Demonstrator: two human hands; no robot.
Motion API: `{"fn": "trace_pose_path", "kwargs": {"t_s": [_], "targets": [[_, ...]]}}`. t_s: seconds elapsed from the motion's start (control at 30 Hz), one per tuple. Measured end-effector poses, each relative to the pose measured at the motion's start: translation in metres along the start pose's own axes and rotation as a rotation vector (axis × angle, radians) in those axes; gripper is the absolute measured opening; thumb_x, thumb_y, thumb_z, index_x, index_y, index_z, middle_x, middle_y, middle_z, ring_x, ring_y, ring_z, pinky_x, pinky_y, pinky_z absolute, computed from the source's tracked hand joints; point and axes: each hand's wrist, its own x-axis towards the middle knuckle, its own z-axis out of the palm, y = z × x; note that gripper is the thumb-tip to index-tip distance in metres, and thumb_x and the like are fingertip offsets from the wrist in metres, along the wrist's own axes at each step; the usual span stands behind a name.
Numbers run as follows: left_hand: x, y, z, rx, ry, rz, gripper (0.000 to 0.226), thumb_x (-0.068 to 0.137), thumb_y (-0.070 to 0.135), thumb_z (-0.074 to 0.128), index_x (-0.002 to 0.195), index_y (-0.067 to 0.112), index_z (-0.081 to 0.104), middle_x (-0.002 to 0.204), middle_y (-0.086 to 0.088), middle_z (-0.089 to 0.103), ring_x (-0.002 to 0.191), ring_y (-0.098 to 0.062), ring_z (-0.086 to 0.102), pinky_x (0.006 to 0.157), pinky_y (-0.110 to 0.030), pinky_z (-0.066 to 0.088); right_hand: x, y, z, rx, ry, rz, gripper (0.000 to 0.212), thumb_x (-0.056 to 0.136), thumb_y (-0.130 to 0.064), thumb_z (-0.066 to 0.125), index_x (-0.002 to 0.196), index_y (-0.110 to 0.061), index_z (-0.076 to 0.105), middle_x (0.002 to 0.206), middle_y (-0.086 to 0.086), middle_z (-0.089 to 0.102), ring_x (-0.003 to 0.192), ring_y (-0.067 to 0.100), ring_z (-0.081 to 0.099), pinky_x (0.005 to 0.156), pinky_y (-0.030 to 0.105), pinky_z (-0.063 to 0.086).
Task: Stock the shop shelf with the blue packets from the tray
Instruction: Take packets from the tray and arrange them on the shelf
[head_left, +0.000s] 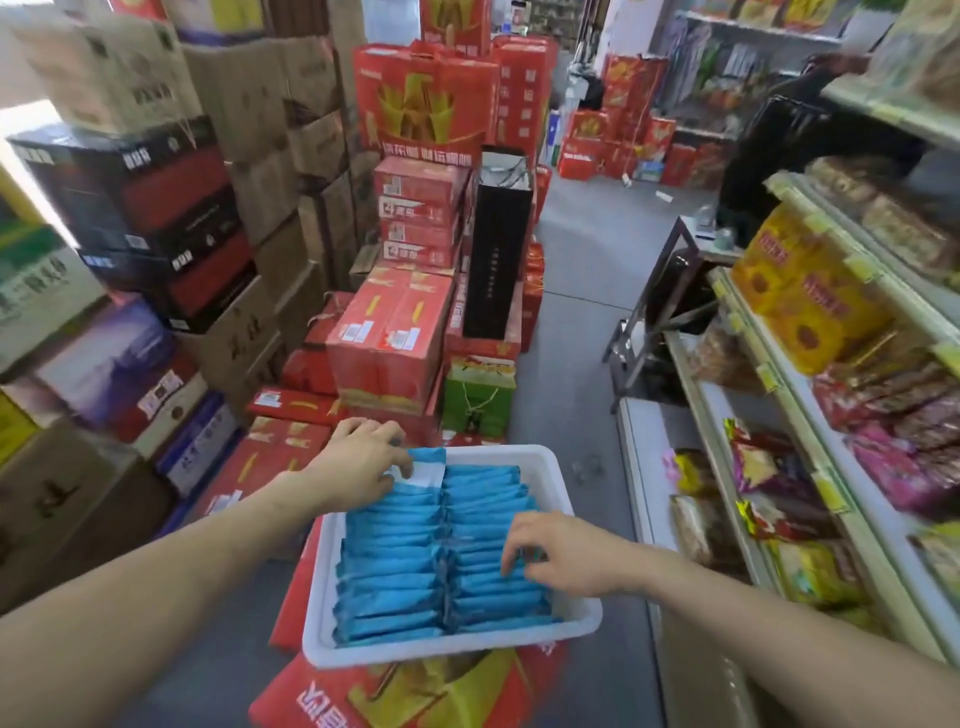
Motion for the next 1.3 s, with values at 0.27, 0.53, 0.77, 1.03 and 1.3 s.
{"fn": "trace_pose_path", "kwargs": {"t_s": [0.27, 0.53, 0.77, 1.03, 1.3], "targets": [[-0.003, 0.000, -0.003, -0.019, -0.039, 0.126, 0.034, 0.090, 0.009, 0.054, 0.101, 0.037, 0.071, 0.120, 0.016, 0.058, 0.106, -0.015, 0.057, 0.089, -0.039, 0.052, -0.012, -0.009, 0.042, -0.057, 0.034, -0.113, 0.030, 0.091, -0.016, 0.059, 0.117, -0.027, 0.070, 0.117, -0.008, 0.059, 0.111, 0.011, 0.056, 0.102, 0.034, 0.047], [-0.014, 0.004, -0.007, -0.026, -0.004, 0.119, 0.031, 0.100, 0.013, 0.053, 0.108, 0.037, 0.072, 0.121, 0.019, 0.059, 0.110, -0.011, 0.056, 0.091, -0.036, 0.053, -0.004, -0.016, 0.043, -0.230, 0.029, -0.127, 0.035, 0.093, -0.008, 0.055, 0.120, -0.025, 0.069, 0.118, -0.003, 0.061, 0.106, 0.018, 0.060, 0.094, 0.033, 0.049], [-0.022, 0.007, -0.014, -0.078, 0.023, 0.123, 0.031, 0.101, 0.013, 0.053, 0.108, 0.037, 0.072, 0.119, 0.020, 0.059, 0.110, -0.007, 0.055, 0.088, -0.026, 0.050, 0.006, -0.024, 0.042, -0.388, -0.152, -0.179, 0.047, 0.088, -0.005, 0.051, 0.126, -0.028, 0.066, 0.112, 0.001, 0.070, 0.098, 0.027, 0.064, 0.079, 0.044, 0.055], [-0.030, 0.018, -0.016, -0.115, 0.012, 0.129, 0.029, 0.102, 0.015, 0.055, 0.110, 0.036, 0.073, 0.117, 0.021, 0.058, 0.110, -0.005, 0.054, 0.090, -0.023, 0.049, 0.015, -0.021, 0.037, -0.523, -0.187, -0.327, 0.040, 0.090, -0.010, 0.061, 0.125, -0.029, 0.067, 0.105, -0.001, 0.061, 0.096, 0.025, 0.060, 0.069, 0.043, 0.056], [-0.035, 0.019, -0.032, -0.160, -0.013, 0.154, 0.027, 0.101, 0.015, 0.059, 0.108, 0.038, 0.073, 0.113, 0.023, 0.058, 0.105, -0.001, 0.055, 0.086, -0.018, 0.048, -0.007, -0.018, 0.004, -0.154, 0.007, -0.117, 0.040, 0.092, -0.007, 0.060, 0.121, -0.032, 0.073, 0.119, -0.013, 0.068, 0.110, 0.010, 0.059, 0.101, 0.034, 0.048]]}}
